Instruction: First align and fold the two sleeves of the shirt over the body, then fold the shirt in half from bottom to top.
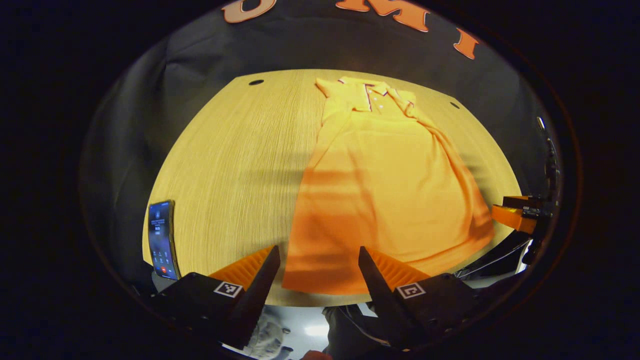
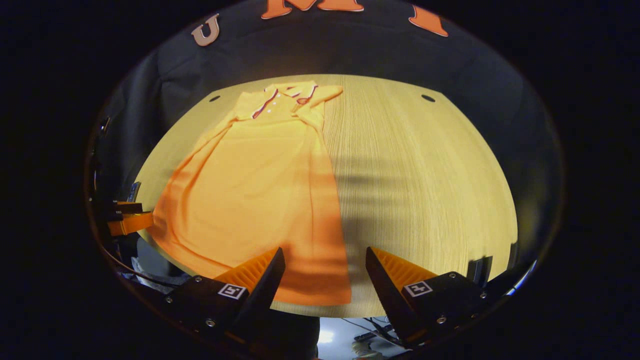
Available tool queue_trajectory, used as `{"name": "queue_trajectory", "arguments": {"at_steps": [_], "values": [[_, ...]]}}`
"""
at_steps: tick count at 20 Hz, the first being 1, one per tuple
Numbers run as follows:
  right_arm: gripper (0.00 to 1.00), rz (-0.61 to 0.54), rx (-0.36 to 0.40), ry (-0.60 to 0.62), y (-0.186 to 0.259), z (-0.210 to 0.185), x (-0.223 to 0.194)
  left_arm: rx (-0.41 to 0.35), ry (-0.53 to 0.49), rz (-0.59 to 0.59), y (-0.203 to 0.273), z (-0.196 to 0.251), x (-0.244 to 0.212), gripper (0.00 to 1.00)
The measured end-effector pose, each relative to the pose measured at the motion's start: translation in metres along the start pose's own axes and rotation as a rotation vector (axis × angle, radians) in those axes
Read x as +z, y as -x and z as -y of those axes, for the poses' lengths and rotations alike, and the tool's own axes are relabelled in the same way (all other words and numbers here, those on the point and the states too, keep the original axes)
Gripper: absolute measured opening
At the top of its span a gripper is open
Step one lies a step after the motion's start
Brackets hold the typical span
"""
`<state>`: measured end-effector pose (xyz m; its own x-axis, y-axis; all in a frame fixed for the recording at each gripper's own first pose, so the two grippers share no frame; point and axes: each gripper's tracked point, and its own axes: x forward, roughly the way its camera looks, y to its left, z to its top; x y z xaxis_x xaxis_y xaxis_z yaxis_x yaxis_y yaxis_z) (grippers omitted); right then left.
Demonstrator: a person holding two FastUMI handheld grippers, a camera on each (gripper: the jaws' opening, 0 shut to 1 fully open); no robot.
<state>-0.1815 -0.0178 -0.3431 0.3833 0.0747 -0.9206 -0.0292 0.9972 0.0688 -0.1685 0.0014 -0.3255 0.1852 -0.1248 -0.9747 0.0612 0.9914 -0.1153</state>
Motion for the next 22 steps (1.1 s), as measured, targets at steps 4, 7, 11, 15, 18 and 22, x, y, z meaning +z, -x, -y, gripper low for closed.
{"name": "queue_trajectory", "arguments": {"at_steps": [4, 7, 11, 15, 18, 22], "values": [[0.99, -0.109, 0.004, -0.001, -0.013, 0.002, -0.021, 0.026, 0.019, -0.101, -0.014, -0.012, -0.015, 0.98], [0.94, -0.161, 0.008, 0.022, -0.014, -0.004, -0.029, 0.04, 0.024, -0.175, -0.023, -0.014, -0.027, 0.98], [0.8, -0.187, 0.006, 0.104, -0.018, -0.017, -0.028, 0.055, -0.026, -0.227, -0.028, -0.014, -0.029, 0.97], [0.16, -0.195, 0.015, 0.065, -0.022, -0.03, -0.022, 0.021, -0.054, -0.196, -0.034, 0.002, -0.016, 0.59], [0.02, -0.209, 0.105, -0.005, -0.022, -0.042, -0.021, 0.031, -0.059, -0.191, -0.033, 0.004, -0.014, 0.1], [0.01, -0.2, 0.153, -0.07, -0.013, -0.044, -0.011, -0.043, -0.032, -0.168, -0.022, 0.02, 0.004, 0.01]]}}
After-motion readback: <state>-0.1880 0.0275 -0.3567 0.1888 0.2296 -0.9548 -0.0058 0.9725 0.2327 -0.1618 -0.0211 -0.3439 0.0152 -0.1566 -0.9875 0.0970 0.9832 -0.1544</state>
